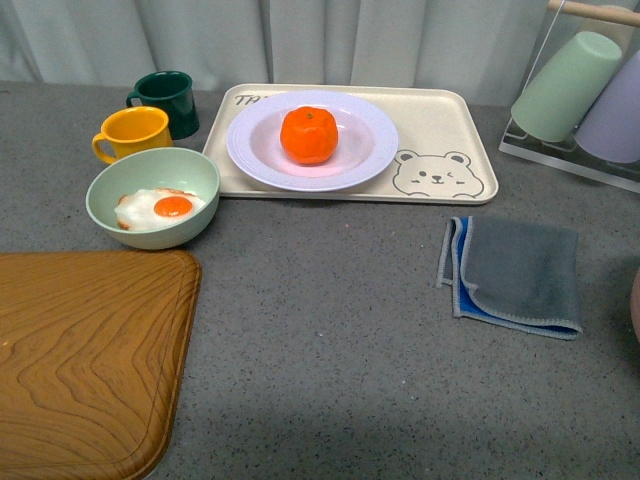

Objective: Place orange and plate with both arms

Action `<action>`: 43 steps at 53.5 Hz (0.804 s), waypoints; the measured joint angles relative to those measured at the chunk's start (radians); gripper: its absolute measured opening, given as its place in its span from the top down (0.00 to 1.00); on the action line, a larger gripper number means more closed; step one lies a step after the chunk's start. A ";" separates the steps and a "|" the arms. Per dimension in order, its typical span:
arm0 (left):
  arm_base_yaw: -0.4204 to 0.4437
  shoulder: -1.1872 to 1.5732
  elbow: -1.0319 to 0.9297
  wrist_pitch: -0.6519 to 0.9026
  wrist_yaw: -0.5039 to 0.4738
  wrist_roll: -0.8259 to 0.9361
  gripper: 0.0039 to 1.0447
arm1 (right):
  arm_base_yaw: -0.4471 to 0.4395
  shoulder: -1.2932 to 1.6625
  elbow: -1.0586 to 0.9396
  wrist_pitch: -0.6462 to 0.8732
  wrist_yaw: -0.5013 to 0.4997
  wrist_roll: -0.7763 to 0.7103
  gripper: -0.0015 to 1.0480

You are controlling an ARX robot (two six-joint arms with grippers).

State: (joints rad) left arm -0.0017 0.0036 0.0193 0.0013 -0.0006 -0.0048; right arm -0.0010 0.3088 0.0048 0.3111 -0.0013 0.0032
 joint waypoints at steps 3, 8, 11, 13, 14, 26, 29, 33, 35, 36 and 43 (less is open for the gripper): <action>0.000 0.000 0.000 0.000 0.000 0.000 0.06 | 0.000 -0.019 0.000 -0.018 0.000 0.000 0.99; 0.000 0.000 0.000 0.000 0.001 0.000 0.06 | 0.000 -0.048 0.000 -0.045 0.000 0.000 0.99; 0.000 0.000 0.000 0.000 0.000 0.000 0.06 | 0.000 -0.063 0.000 -0.061 0.000 0.000 0.99; 0.000 0.000 0.000 0.000 0.000 0.000 0.06 | 0.000 -0.071 0.000 -0.070 0.000 0.000 0.99; 0.000 0.000 0.000 0.000 0.000 0.000 0.06 | 0.000 -0.077 0.000 -0.076 0.000 0.000 0.99; 0.000 0.000 0.000 0.000 0.000 0.000 0.06 | 0.000 -0.127 0.000 -0.126 0.000 0.000 0.99; 0.000 0.000 0.000 0.000 0.000 0.000 0.06 | 0.000 -0.146 0.000 -0.145 0.000 0.000 0.99; 0.000 0.000 0.000 0.000 0.000 0.000 0.06 | 0.000 -0.241 0.001 -0.274 0.000 0.000 0.99; 0.000 0.000 0.000 0.000 0.000 0.000 0.06 | 0.000 -0.278 0.001 -0.303 0.000 0.000 0.99; 0.000 0.000 0.000 0.000 0.000 0.000 0.06 | 0.000 -0.293 0.001 -0.305 0.000 0.000 0.99; 0.000 0.000 0.000 0.000 0.000 0.000 0.06 | 0.000 -0.304 0.001 -0.309 0.000 -0.002 0.78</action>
State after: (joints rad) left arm -0.0017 0.0036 0.0193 0.0013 -0.0006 -0.0048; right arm -0.0010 0.0051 0.0055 0.0021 -0.0017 0.0017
